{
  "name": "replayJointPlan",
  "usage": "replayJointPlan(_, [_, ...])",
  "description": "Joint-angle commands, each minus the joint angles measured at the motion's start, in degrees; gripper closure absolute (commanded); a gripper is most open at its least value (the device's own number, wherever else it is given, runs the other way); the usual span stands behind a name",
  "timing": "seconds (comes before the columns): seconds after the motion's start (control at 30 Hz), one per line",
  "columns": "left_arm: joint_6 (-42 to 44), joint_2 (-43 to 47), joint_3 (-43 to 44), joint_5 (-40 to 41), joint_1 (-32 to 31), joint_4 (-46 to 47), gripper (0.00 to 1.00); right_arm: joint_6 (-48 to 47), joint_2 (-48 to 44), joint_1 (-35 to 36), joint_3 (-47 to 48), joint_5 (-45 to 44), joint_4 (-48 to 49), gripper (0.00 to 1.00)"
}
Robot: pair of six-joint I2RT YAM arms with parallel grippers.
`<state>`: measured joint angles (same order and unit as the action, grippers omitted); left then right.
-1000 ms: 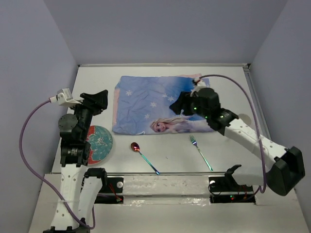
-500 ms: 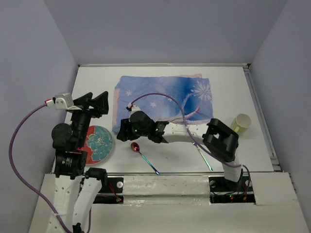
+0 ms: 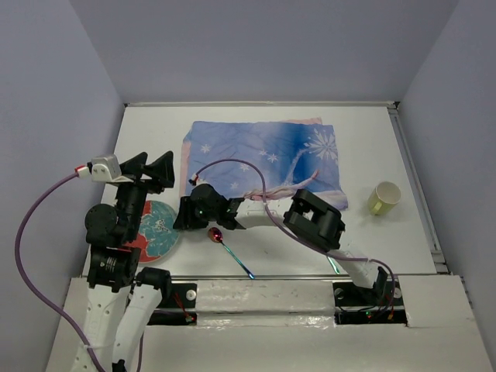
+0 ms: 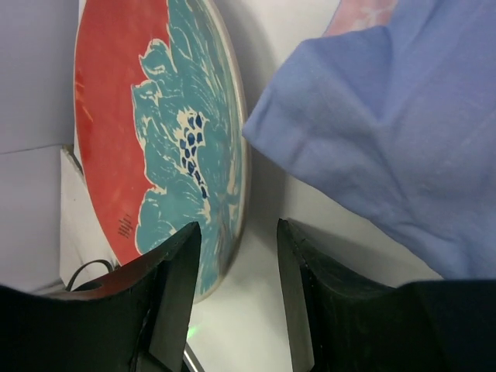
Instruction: Set the dinner table for one person
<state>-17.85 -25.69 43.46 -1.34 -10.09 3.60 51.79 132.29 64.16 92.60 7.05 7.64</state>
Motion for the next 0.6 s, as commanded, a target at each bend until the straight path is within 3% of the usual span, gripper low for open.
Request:
replayJointPlan(0.0, [1.23, 0.73, -0.75, 0.73, -0.2, 3.26, 0.16, 2.7, 2.44, 0.7, 3.99, 2.53, 2.29, 0.53])
replayJointPlan(0.07, [1.15, 0.91, -0.84, 0.73, -0.2, 3.26, 0.16, 4.01, 4.28, 0.7, 5.13, 3.32, 3.43, 0.58])
replayJointPlan(0.1, [1.23, 0.91, -0.92, 0.73, -0.2, 3.26, 0.16, 4.46, 4.81, 0.7, 5.49, 3.84, 3.96, 0.65])
replayJointPlan(0.13, [1.15, 0.99, -1.01, 0.73, -0.2, 3.17, 0.16, 4.89, 5.34, 0.7, 5.84, 4.72, 4.48, 0.79])
replayJointPlan(0.23, [1.06, 1.35, -1.1, 2.64, -0.28, 3.17, 0.16, 4.64, 6.05, 0.7, 6.72, 6.13, 6.42, 1.0])
replayJointPlan(0.33, [1.15, 1.61, -1.01, 4.77, -0.2, 3.08, 0.16, -0.36, 4.12, 0.7, 6.28, 5.96, 6.78, 1.0])
replayJointPlan(0.57, [2.03, 2.22, 2.07, 21.55, 0.86, -0.17, 0.14, -12.15, -6.32, -0.09, 6.28, 3.14, 5.02, 1.0])
